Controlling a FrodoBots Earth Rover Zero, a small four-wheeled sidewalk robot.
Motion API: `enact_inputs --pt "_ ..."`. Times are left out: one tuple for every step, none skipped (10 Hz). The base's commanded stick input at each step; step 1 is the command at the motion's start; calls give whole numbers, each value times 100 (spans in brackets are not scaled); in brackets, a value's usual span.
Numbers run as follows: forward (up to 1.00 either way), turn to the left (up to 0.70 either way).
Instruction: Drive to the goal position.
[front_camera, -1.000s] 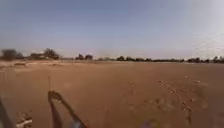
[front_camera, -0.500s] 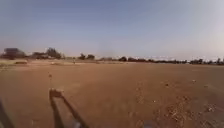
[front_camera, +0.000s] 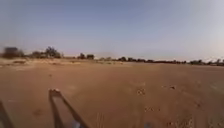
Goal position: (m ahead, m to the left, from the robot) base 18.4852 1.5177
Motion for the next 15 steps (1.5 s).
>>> enact_inputs --pt "70 0" --pt "70 0" --pt "70 0" --pt "70 0" --pt "70 0" --pt "70 0" --pt "70 0" --pt "70 0" --pt "70 0" --pt "70 0" --pt "70 0" --pt "70 0" --pt "70 0" --pt "70 0" --pt "70 0"
